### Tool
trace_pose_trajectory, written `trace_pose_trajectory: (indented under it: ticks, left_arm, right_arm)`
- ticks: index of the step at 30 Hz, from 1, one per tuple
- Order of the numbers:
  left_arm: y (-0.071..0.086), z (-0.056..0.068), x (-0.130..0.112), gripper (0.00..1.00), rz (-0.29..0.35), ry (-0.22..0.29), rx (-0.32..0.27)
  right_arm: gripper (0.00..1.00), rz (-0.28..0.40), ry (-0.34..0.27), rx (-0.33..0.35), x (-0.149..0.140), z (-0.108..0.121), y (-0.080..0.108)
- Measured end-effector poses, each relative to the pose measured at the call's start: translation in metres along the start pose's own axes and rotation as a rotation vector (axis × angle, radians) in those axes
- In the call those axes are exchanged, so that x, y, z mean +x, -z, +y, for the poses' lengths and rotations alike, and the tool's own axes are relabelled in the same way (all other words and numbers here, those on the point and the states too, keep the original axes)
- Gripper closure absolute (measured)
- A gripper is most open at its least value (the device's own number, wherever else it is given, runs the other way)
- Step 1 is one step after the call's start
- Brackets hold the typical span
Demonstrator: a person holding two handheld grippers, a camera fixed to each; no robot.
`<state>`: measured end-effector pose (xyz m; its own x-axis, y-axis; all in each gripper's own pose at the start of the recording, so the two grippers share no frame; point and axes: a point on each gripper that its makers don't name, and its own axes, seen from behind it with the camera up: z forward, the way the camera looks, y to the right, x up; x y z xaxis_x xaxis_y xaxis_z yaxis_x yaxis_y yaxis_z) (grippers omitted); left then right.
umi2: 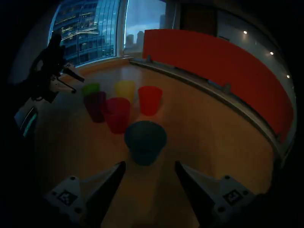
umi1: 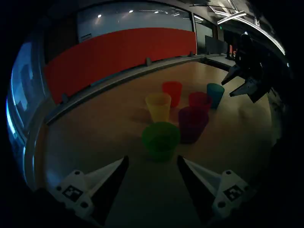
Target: Pour water
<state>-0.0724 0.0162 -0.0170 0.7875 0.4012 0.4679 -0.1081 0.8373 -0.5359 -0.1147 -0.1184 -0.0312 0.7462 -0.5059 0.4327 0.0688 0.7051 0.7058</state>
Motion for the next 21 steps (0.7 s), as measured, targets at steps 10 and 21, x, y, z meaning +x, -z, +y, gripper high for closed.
trace_pose_trajectory:
  ticks: [10,21]
  left_arm:
    - [0.019,0.000,0.018,0.06,0.098,0.058,0.072]
    - [0.024,0.005,0.037,0.06,0.187,0.081,0.141]
  right_arm:
    - [0.00,0.060,-0.036,-0.062,0.009,0.003,0.025]
    - [0.00,0.143,-0.104,-0.168,0.024,0.017,0.050]
